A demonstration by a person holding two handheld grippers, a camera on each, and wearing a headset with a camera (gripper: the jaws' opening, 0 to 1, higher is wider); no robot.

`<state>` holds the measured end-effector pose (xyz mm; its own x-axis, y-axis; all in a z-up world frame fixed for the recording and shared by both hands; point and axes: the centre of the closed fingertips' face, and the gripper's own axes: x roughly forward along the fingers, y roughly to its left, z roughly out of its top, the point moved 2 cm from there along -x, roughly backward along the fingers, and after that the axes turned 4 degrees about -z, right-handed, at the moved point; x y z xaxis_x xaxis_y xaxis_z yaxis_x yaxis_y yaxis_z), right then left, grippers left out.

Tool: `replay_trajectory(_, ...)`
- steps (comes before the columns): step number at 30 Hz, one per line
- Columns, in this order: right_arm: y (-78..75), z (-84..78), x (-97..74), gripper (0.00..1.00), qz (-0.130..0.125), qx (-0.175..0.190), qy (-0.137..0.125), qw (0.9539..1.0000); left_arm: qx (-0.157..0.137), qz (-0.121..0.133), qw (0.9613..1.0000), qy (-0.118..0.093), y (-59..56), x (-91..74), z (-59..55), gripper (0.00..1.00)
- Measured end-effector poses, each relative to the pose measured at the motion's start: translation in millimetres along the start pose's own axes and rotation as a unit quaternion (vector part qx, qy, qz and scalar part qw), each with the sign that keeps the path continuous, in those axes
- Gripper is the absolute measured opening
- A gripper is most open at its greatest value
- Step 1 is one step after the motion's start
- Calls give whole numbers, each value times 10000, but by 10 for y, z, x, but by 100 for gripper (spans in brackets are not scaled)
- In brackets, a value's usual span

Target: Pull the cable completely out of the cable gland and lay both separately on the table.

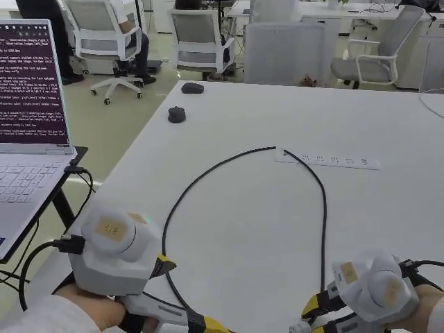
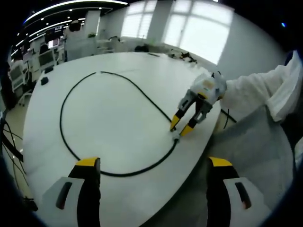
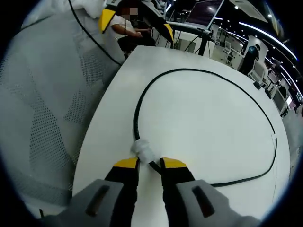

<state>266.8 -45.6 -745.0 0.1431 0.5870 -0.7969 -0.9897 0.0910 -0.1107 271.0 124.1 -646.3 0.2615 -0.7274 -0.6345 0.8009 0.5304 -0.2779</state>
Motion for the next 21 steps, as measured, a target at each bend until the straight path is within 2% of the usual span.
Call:
replay_trajectory(5, 18, 28, 17, 12, 2, 342, -32, 9994, 40, -8, 10000, -28, -11, 1, 17, 92)
replay_trajectory(8, 21, 23, 11, 11, -73, 885, 56, 9960, 50, -8, 10000, -39, -16, -5, 22, 91)
replay_trajectory(11, 14, 57, -20, 11, -135, 914, -2, 9957, 73, -2, 10000, -65, -21, -11, 33, 91)
replay_trajectory(14, 19, 147, -101, 11, -173, 1149, -73, 9932, 152, 1, 9998, -129, -28, -15, 69, 89)
replay_trajectory(21, -71, 398, -354, 11, -510, 1126, -286, 9919, 446, 25, 9979, -473, -37, -18, 239, 83)
